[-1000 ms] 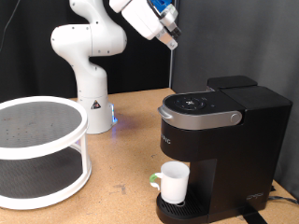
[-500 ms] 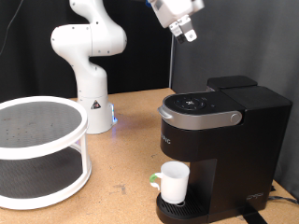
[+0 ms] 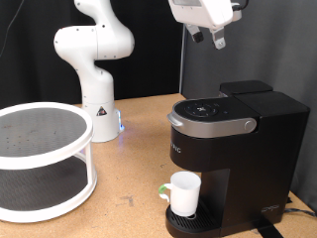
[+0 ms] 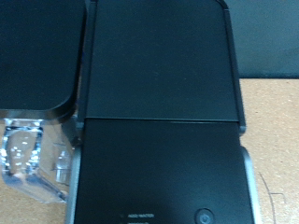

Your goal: Make a cup of coffee with the keurig machine

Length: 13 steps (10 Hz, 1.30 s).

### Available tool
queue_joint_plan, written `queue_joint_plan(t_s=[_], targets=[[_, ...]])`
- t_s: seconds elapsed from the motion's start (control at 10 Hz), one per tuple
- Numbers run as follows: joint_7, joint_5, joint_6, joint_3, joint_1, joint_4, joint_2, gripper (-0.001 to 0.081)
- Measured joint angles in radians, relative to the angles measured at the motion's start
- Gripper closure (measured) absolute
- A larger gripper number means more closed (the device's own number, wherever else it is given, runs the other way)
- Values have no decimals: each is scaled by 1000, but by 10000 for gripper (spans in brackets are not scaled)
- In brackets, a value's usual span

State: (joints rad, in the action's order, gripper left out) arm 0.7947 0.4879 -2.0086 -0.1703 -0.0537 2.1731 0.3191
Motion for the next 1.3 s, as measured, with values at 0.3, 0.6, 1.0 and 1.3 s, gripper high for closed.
queue_joint_plan(t_s=[0.3,0.6,1.0,1.3], targets=[[12,-89,41,-4,0,-5,-4,6],[3,-185,11,-11,0,-9,-15,6],[-49,-250,-116,-24,-2,-3,-58,6],[-77,-307,-153,-32,-3,-1,-105,6]])
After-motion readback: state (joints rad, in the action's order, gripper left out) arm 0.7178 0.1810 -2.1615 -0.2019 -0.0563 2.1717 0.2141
